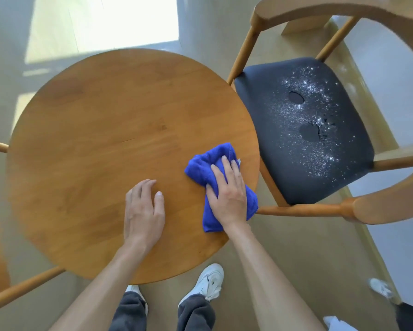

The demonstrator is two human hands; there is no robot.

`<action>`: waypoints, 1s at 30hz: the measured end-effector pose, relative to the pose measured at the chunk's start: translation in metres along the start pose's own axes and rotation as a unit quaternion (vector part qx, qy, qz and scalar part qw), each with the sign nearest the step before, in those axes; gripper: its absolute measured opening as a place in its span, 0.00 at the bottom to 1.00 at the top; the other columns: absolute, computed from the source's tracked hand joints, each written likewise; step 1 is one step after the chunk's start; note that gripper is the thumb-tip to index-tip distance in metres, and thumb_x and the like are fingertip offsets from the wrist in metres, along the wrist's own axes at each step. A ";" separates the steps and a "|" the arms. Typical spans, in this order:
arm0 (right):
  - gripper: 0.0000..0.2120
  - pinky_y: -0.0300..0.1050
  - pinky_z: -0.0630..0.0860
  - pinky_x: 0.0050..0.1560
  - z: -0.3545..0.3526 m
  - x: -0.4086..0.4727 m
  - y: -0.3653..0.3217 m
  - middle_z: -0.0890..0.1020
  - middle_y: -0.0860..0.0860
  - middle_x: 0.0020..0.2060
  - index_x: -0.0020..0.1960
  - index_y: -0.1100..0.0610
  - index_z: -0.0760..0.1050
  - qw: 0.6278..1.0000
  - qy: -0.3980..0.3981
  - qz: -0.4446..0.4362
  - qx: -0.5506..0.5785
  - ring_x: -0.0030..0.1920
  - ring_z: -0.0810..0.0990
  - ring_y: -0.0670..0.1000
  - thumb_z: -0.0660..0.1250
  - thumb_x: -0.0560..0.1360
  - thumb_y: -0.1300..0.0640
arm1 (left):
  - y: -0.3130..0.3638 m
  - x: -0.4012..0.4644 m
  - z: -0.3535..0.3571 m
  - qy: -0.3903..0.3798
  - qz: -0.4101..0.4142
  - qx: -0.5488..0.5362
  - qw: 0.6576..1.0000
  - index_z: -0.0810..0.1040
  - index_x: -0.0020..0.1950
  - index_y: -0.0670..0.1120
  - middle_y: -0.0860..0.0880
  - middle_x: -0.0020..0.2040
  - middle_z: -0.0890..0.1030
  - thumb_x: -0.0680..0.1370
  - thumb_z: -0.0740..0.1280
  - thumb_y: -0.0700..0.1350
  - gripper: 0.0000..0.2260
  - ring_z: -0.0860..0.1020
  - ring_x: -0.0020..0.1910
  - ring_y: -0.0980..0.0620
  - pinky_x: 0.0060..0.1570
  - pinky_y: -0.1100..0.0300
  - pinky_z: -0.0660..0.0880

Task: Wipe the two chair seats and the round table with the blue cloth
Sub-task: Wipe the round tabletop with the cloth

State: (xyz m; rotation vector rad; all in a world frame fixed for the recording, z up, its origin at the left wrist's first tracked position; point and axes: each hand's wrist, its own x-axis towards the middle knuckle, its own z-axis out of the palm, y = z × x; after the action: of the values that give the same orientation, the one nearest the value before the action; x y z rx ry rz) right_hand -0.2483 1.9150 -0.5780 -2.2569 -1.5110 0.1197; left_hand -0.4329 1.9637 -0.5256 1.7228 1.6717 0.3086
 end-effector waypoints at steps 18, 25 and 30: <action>0.21 0.51 0.69 0.64 -0.025 0.028 0.045 0.69 0.59 0.69 0.67 0.62 0.71 0.941 0.058 0.300 0.146 0.68 0.69 0.58 0.66 0.75 0.61 | 0.046 -0.019 0.050 -0.071 0.025 0.121 0.990 0.72 0.68 0.45 0.48 0.75 0.63 0.81 0.59 0.46 0.17 0.56 0.75 0.49 0.73 0.52 0.57; 0.22 0.46 0.69 0.64 -0.064 -0.015 0.046 0.67 0.50 0.70 0.71 0.56 0.66 0.905 -0.069 0.377 0.186 0.68 0.69 0.52 0.62 0.78 0.56 | 0.059 -0.038 0.059 -0.100 -0.011 0.181 0.978 0.69 0.71 0.46 0.47 0.78 0.57 0.80 0.60 0.47 0.19 0.52 0.76 0.47 0.72 0.50 0.58; 0.21 0.41 0.68 0.64 -0.098 -0.029 0.055 0.68 0.47 0.69 0.71 0.54 0.67 0.901 -0.093 0.360 0.224 0.67 0.69 0.49 0.62 0.78 0.56 | 0.080 -0.047 0.061 -0.134 -0.043 0.210 0.968 0.67 0.73 0.46 0.45 0.78 0.56 0.81 0.57 0.47 0.20 0.52 0.76 0.46 0.72 0.50 0.59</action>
State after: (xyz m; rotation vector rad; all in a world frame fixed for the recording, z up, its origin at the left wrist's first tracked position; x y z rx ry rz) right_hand -0.1837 1.8427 -0.5148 -2.3199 -0.5496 0.8248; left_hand -0.3393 1.9069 -0.5060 1.8832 1.6820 -0.3314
